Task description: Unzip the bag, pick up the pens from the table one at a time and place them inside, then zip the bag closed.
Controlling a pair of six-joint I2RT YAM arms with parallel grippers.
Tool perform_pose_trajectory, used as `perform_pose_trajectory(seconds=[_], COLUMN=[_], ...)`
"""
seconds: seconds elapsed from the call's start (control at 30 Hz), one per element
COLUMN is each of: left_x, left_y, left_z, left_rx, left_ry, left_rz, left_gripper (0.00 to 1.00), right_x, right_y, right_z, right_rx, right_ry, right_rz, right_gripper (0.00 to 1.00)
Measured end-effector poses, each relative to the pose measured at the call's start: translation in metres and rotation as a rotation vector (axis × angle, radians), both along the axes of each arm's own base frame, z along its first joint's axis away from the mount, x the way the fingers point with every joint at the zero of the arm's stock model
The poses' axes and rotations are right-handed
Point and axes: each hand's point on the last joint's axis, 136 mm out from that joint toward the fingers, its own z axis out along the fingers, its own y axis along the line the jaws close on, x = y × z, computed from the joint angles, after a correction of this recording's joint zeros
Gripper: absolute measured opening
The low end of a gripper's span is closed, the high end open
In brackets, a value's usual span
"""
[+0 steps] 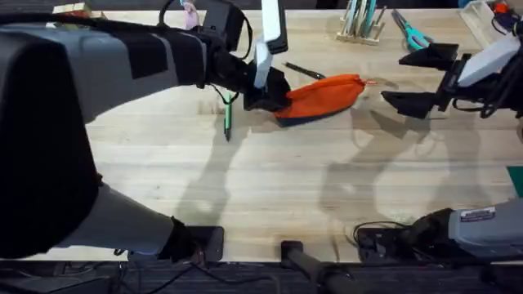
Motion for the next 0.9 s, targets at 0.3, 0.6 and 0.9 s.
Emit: perform_pose_trajectory(seconds=[0.3, 0.6, 0.9], left_x=[0.000, 0.000, 0.000], left_y=[0.000, 0.000, 0.000], left_z=[0.000, 0.000, 0.000], left_rx=[0.000, 0.000, 0.000], left_ry=[0.000, 0.000, 0.000], left_rz=[0.000, 0.000, 0.000], left_gripper=[0.042, 0.042, 0.042], right_x=[-0.015, -0.028, -0.034], right_y=[0.009, 0.018, 0.024], right_z=[-0.003, 0.000, 0.006], right_rx=[0.063, 0.137, 0.201], right_ry=[0.106, 0.193, 0.229], right_rz=[0.000, 0.003, 0.005], right_gripper=[0.996, 0.995, 0.995])
